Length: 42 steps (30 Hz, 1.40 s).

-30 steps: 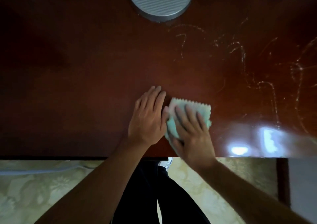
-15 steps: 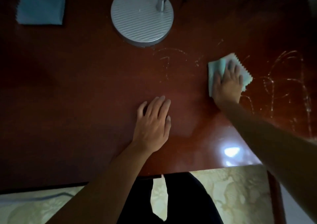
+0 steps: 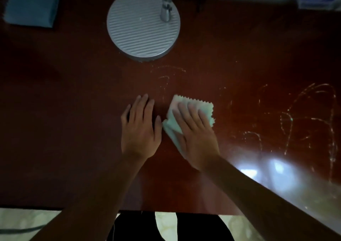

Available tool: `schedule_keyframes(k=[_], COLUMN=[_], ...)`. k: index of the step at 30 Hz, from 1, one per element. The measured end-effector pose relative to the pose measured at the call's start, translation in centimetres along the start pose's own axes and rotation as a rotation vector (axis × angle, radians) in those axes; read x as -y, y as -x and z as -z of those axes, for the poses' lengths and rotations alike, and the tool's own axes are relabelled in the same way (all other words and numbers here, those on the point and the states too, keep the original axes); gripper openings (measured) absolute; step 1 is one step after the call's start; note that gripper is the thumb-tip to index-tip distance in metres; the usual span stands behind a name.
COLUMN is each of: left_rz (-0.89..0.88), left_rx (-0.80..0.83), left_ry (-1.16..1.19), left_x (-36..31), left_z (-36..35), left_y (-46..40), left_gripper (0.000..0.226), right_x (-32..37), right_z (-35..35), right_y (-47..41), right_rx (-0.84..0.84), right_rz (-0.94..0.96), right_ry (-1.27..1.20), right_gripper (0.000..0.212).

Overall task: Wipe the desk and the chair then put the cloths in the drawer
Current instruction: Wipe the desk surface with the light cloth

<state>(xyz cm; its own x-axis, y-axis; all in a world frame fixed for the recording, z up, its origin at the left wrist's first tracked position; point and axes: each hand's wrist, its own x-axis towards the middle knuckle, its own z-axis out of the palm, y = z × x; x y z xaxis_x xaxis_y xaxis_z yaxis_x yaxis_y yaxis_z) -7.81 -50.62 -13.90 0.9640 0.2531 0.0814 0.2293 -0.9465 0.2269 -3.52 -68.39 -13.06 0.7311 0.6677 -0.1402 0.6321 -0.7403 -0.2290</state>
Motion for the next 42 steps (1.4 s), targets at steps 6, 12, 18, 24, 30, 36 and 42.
schedule_keyframes(k=[6,12,18,24,30,36,42], left_rz=[0.040,0.045,0.054,0.055,0.061,0.079,0.194], left_rx=[0.017,-0.009,-0.002,-0.027,-0.001,0.006,-0.029], left_ry=[0.009,0.013,0.057,0.072,0.087,0.134,0.244], left_x=[-0.1,0.0,0.0,-0.2,-0.2,-0.1,0.1], left_z=[-0.1,-0.3,-0.1,0.0,0.1,0.5,0.4], left_y=[-0.2,-0.1,0.0,-0.1,-0.1,0.0,0.0], left_gripper=[0.046,0.047,0.051,0.048,0.050,0.051,0.047], right_x=[-10.6,-4.2,-1.4,-2.6,0.0,2.1,4.0], right_z=[4.0,2.4,1.0,2.8,1.7,2.0,1.6], right_y=[-10.3,-10.9,-3.9,-13.3,-12.1,-13.9,-15.9], right_rx=[-0.184,-0.103,0.004,-0.089,-0.070,-0.028,0.001], right_rz=[-0.415,-0.100,0.215,-0.006,0.136,0.160,0.334], right_ry=[-0.075,-0.013,-0.081,-0.043,-0.015,0.034,0.059], right_gripper=[0.056,0.055,0.053,0.056,0.055,0.060,0.058])
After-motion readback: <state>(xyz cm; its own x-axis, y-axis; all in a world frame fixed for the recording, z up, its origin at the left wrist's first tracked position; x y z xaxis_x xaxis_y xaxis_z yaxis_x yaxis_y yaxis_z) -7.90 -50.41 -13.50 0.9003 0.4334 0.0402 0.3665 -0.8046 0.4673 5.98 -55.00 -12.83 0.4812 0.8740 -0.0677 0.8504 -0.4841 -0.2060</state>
